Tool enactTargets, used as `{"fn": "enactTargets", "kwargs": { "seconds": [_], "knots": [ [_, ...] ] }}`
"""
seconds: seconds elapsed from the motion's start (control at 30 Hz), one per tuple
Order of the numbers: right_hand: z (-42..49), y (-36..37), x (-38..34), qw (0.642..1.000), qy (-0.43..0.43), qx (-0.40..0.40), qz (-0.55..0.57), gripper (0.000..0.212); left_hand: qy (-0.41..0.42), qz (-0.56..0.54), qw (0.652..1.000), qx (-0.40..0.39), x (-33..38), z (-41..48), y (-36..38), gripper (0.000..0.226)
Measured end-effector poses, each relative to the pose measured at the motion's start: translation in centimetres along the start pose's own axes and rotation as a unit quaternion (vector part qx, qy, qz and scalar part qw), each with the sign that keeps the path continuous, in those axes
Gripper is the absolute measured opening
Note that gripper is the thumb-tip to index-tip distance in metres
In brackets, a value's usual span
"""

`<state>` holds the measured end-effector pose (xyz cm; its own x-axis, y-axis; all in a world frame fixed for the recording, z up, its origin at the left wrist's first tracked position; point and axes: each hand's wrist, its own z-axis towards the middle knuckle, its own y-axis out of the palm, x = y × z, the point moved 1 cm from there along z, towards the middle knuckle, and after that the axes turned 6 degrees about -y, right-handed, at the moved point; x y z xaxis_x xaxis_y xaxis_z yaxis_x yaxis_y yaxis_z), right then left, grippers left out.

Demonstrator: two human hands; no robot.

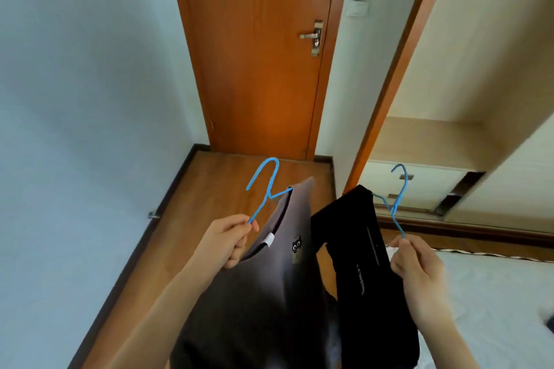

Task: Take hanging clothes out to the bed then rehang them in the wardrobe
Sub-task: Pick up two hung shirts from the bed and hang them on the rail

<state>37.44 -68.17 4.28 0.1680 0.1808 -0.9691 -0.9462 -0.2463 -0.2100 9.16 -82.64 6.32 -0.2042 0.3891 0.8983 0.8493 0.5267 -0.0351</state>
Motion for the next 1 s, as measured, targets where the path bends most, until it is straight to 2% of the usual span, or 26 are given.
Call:
{"fn": "enactTargets", "kwargs": {
  "seconds": [0.27, 0.47, 0.6, 0.87, 1.0],
  "knots": [
    [11.2, 6.3, 1.5, 0.999, 0.029, -0.027, 0.030, 0.028, 0.001, 0.025, 0.998, 0.062, 0.3, 10.9, -2.6, 0.021],
    [21.4, 8.1, 5.1, 0.994, 0.081, -0.007, 0.072, 0.028, 0.019, 0.131, 0.988, 0.082, 4.6, 22.0, -0.2, 0.023],
    [26.8, 8.1, 7.0, 0.993, 0.088, 0.042, 0.067, 0.029, 0.038, 0.189, 0.980, 0.046, 8.9, 28.4, 1.8, 0.020],
    [34.5, 7.1, 10.8, 0.972, 0.103, 0.207, 0.033, 0.027, 0.013, 0.180, 0.982, -0.047, 13.6, 41.6, 6.2, 0.021],
    [38.2, 6.4, 13.3, 0.961, 0.130, 0.242, -0.031, 0.028, -0.006, 0.192, 0.975, -0.109, 15.0, 49.6, 9.7, 0.020]
  ]
}}
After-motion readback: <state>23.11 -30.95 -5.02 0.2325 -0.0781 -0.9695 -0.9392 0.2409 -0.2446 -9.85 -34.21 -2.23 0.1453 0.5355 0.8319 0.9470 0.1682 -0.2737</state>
